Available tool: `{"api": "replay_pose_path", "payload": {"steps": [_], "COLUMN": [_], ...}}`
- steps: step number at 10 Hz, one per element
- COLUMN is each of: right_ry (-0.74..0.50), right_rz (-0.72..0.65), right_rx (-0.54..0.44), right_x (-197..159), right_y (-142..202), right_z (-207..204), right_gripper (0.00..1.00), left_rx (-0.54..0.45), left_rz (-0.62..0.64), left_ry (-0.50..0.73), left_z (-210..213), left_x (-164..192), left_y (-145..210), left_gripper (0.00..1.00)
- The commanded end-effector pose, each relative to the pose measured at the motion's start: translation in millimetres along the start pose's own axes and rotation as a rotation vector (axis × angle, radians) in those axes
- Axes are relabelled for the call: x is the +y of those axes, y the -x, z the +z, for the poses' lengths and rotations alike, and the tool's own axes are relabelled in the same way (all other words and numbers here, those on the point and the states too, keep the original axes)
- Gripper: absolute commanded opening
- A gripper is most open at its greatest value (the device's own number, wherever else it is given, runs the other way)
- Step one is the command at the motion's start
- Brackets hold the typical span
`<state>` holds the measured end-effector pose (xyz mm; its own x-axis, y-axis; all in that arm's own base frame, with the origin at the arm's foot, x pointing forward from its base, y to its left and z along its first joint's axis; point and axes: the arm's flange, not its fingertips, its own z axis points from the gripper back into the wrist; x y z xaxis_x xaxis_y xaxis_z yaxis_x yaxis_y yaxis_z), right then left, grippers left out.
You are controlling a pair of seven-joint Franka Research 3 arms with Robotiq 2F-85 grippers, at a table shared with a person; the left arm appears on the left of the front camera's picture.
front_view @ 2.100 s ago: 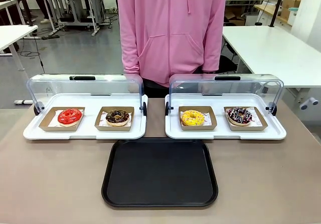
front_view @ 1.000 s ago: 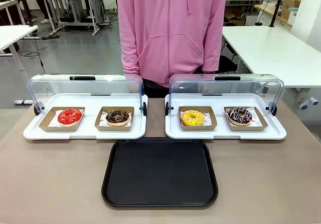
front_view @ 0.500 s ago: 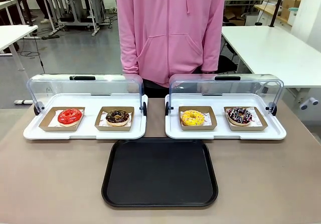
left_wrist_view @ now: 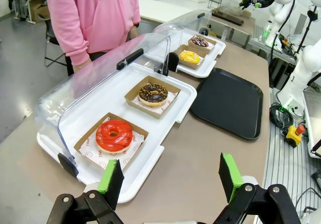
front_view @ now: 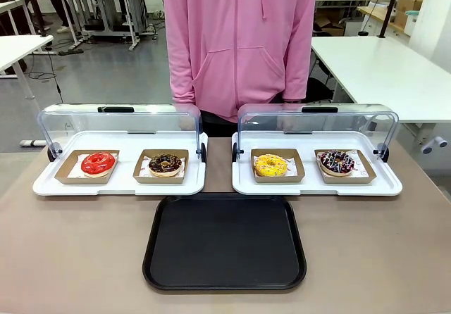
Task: Move the fourth donut from the left to the tray.
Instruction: Pick up the Paper togo box containing the Donut indicated by the person and place it on the Handle tray.
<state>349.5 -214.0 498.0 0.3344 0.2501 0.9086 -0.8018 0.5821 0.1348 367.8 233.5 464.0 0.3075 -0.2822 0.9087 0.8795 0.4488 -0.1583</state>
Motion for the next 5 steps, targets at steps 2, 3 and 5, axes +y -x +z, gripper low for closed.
{"api": "replay_pose_path", "payload": {"steps": [2,3,5], "right_ry": [-0.001,-0.001,-0.001], "right_rz": [0.027,0.027,0.027], "right_rx": [-0.027,-0.027,-0.027], "right_x": [-3.3,-3.3,-3.3], "right_y": [-2.3,-2.3,-2.3], "right_z": [0.0,0.0,0.0], "right_gripper": [1.00,1.00,1.00], "left_rx": [-0.020,-0.020,-0.020], "left_rz": [-0.022,-0.022,-0.022], "left_ry": [0.006,0.006,0.006], "left_z": [1.7,1.7,1.7], "left_x": [1.0,1.0,1.0], "left_y": [-0.4,-0.4,-0.4], "left_gripper": [1.00,1.00,1.00]}}
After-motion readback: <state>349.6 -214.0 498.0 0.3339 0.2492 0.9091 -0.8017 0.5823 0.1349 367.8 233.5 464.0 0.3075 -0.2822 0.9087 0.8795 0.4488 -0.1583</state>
